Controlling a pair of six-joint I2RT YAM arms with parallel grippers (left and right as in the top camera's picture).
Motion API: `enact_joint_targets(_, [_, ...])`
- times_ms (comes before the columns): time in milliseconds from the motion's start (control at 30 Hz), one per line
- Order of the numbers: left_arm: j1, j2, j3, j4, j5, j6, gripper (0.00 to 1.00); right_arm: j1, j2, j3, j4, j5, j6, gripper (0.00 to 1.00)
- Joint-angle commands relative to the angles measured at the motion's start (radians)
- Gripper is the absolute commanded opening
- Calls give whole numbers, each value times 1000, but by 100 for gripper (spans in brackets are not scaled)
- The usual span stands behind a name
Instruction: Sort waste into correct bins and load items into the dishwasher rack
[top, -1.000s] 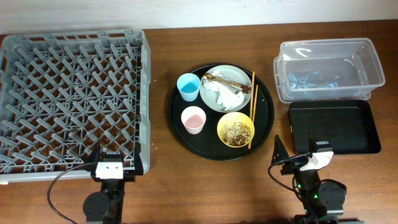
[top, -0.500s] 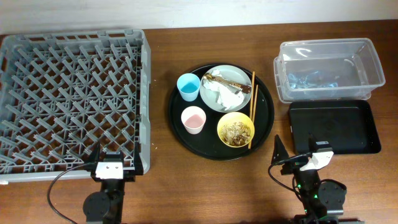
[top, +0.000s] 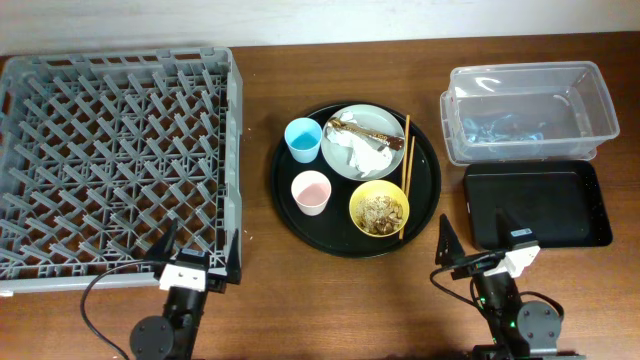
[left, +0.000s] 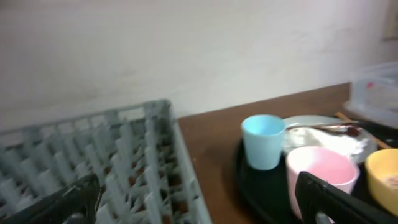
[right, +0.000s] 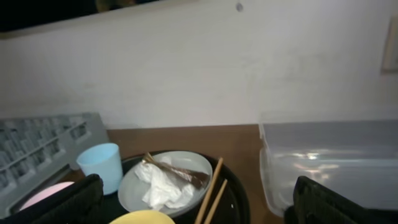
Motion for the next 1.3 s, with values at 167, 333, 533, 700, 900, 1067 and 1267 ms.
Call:
enact_joint_targets(167, [5, 100, 176, -3, 104, 17, 99, 8, 130, 268, -84, -79, -42, 98])
enact_joint_targets(333, [5, 348, 389, -51, 103, 40, 99, 8, 403, 539, -222, -154, -114, 98])
enact_joint_targets(533, [5, 685, 747, -297, 104, 43, 99, 8, 697, 836, -428, -202, -177, 99])
enact_joint_targets(700, [5, 978, 1123, -602, 104, 43, 99, 10, 946, 1071, -603, -238, -192, 98])
enact_joint_targets(900, [-8, 1295, 1548, -977, 96, 91, 99, 9, 1180, 1307, -795, -309, -187, 98])
enact_joint_targets(1067, [-7, 1434, 1624, -1033, 100, 82, 99, 10, 1267, 1317, -698, -410, -135, 98])
enact_joint_targets(1267, [-7, 1514, 1624, -1083, 100, 83, 99, 142, 1416, 1349, -667, -148, -259, 98])
